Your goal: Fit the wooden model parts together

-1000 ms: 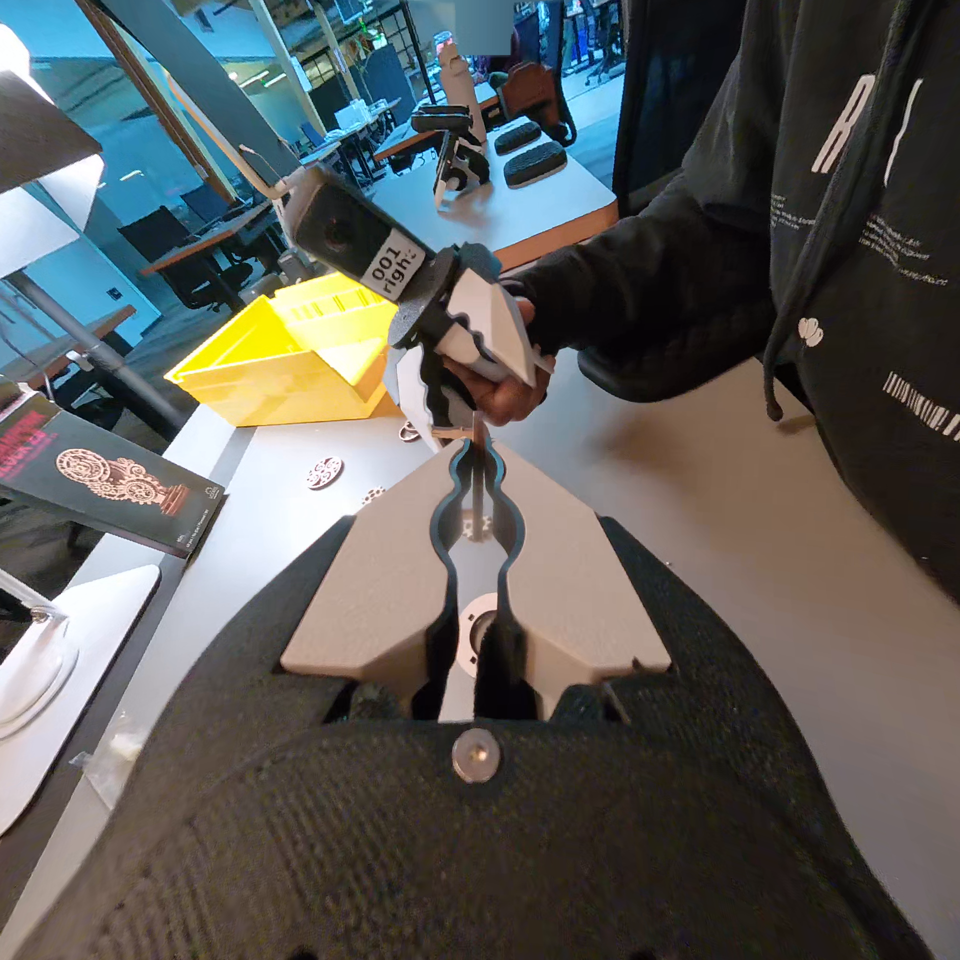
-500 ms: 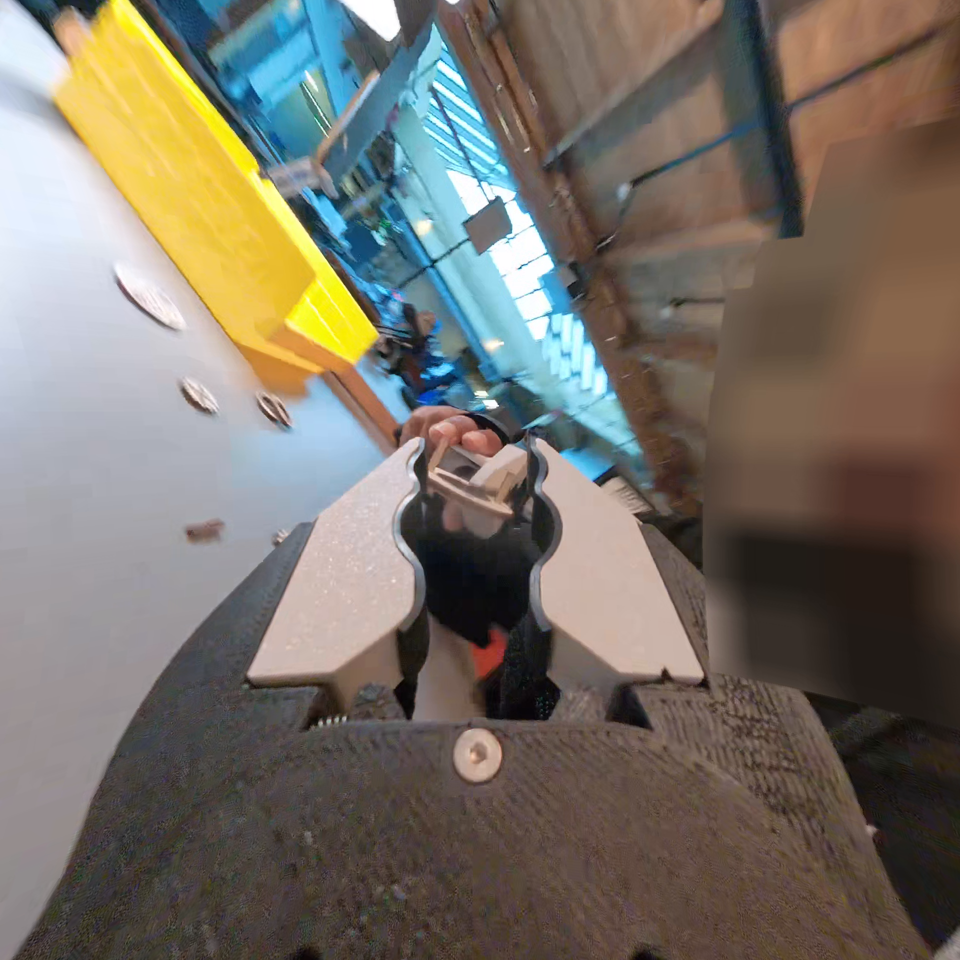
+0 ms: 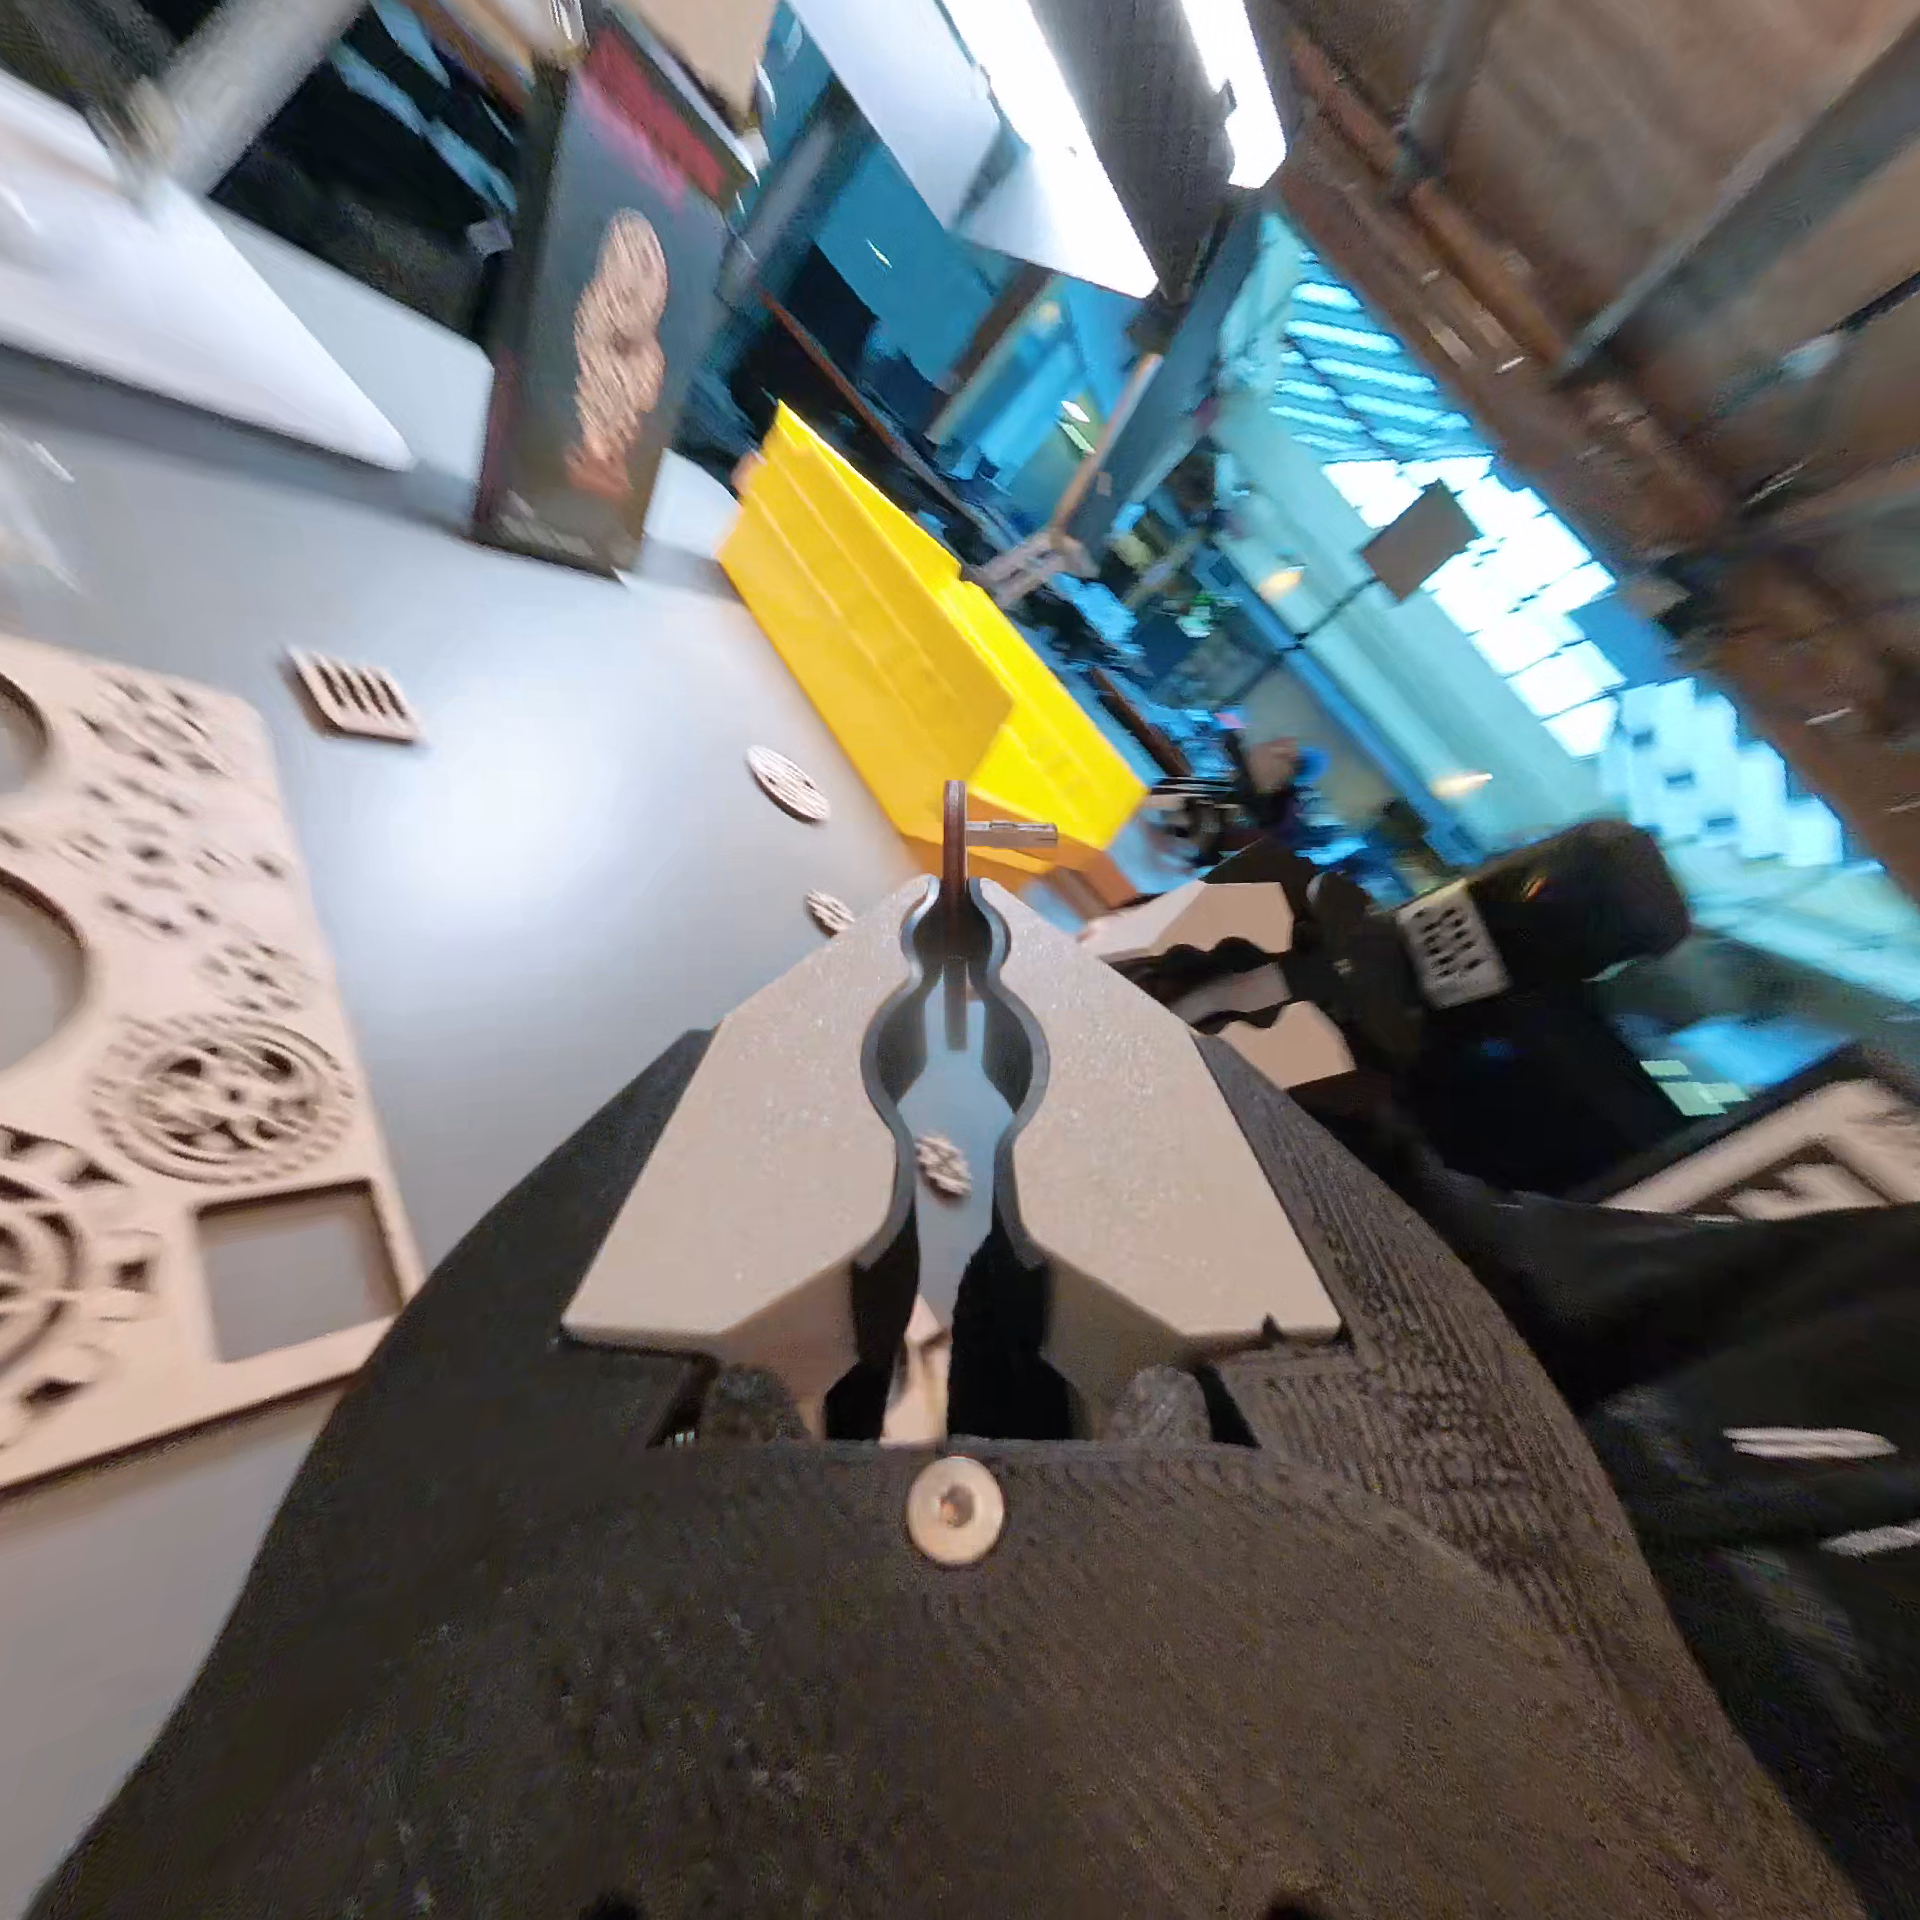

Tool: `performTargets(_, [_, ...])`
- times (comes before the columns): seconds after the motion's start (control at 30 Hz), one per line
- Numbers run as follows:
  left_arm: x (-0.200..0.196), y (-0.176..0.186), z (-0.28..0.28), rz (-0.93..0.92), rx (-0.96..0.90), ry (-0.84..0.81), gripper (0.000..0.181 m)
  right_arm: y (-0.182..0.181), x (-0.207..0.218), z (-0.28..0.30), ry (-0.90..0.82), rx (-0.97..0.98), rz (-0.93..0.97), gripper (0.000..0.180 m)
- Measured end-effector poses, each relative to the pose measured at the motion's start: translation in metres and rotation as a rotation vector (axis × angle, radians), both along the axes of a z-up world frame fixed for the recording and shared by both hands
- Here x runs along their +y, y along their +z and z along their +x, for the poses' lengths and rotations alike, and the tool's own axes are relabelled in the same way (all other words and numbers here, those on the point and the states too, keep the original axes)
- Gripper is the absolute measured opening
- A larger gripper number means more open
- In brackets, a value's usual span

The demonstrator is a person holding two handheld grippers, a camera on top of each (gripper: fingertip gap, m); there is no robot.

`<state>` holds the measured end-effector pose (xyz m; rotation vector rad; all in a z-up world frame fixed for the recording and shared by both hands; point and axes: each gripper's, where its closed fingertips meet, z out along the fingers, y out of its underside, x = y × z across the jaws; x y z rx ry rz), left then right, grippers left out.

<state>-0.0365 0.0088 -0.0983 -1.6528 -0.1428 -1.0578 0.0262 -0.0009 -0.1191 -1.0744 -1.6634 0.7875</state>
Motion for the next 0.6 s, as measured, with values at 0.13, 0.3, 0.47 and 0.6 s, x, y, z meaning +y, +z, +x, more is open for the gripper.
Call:
performTargets(0.13, [0.003, 0.006, 0.000, 0.073, 0.240, 0.161, 0.000, 0.011, -0.004, -0.016, -0.108, 0.053, -0.411, 0.016])
performTargets(0.3, [0.004, 0.011, 0.018, 0.119, 0.394, 0.223, 0.000, 0.004, 0.005, -0.032, -0.234, 0.020, -0.354, 0.016])
performTargets(0.47, [0.002, 0.018, 0.027, 0.154, 0.452, 0.236, 0.001, 0.011, 0.009, -0.033, -0.256, 0.054, -0.345, 0.005])
performTargets(0.6, [0.001, 0.020, 0.031, 0.175, 0.487, 0.234, 0.002, 0.014, 0.011, -0.033, -0.261, 0.073, -0.323, 0.001])
